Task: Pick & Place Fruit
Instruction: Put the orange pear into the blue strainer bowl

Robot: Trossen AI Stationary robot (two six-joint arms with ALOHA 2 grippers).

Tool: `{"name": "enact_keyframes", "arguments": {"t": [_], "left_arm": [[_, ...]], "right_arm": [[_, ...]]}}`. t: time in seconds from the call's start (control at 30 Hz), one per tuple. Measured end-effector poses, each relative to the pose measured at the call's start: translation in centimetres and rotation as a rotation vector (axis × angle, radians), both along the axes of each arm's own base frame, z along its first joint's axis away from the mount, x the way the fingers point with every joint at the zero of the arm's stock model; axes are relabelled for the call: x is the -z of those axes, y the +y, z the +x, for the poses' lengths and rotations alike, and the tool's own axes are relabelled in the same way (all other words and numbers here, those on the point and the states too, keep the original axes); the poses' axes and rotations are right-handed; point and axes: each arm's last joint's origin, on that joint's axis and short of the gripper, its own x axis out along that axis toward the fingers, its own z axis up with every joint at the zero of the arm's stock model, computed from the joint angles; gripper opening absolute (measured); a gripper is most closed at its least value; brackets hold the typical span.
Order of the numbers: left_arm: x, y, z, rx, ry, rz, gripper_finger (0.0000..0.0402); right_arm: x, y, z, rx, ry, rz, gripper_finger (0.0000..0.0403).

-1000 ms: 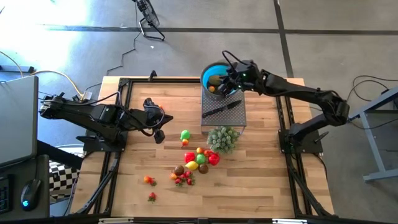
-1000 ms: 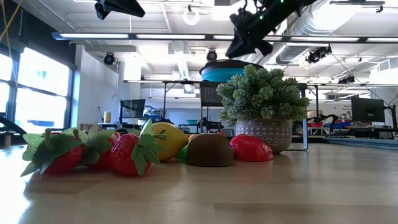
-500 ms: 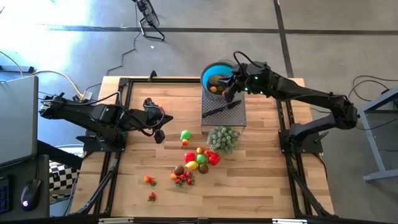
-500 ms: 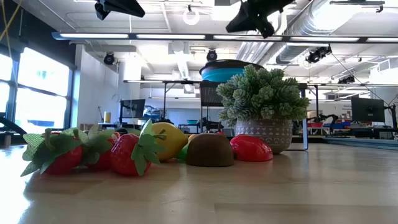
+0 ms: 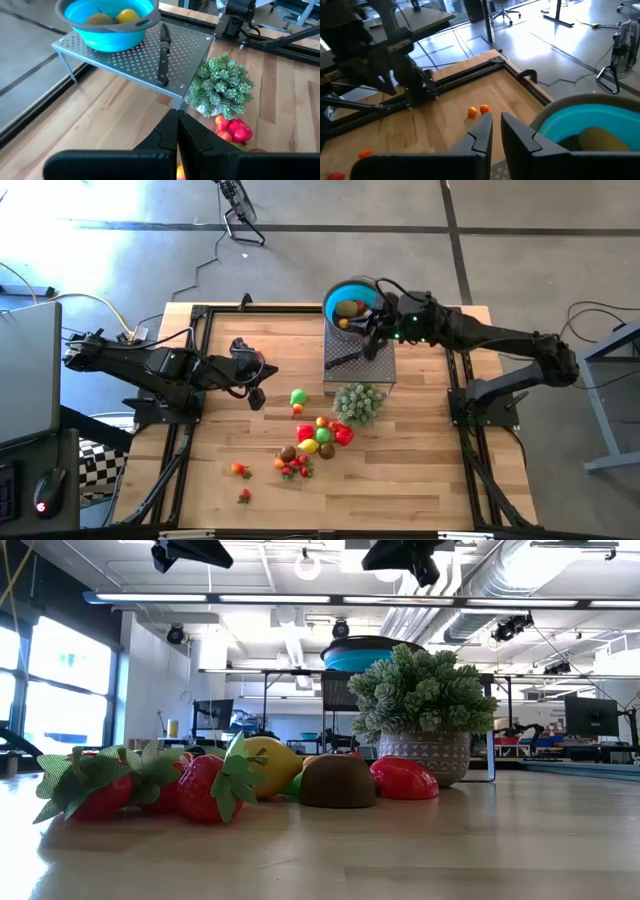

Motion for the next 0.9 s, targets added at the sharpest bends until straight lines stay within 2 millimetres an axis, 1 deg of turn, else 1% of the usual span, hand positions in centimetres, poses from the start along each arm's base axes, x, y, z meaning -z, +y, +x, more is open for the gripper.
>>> {"name": "enact_keyframes", "arguments": {"t": [0.23, 0.43, 0.5, 0.57, 0.73, 0.9], "left_arm": [[0.5, 0.1, -0.3, -0.066, 0.022, -0.058, 0.0000], [1.0, 0.3, -0.8, -0.129, 0.068, -0.071, 0.0000], [1.1, 0.3, -0.8, -0.129, 0.077, -0.069, 0.0000], [1.2, 0.3, -0.9, -0.133, 0.085, -0.071, 0.0000], [1.4, 0.4, -1.1, -0.163, 0.096, -0.111, 0.0000], [2.1, 0.5, -1.7, -0.250, 0.134, -0.188, 0.0000]], "right_arm": [[0.1, 0.9, 0.2, -0.039, 0.007, 0.002, 0.0030], [0.7, 1.3, 0.0, -0.141, 0.074, 0.033, 0.0025], [0.9, 1.5, -0.3, -0.172, 0.105, 0.055, 0.0011], [0.8, 1.7, -0.6, -0.188, 0.116, 0.066, 0.0006], [0.4, 2.4, -1.5, -0.202, 0.126, 0.072, 0.0002], [0.3, 3.0, -2.0, -0.175, 0.147, 0.052, 0.0002]]}}
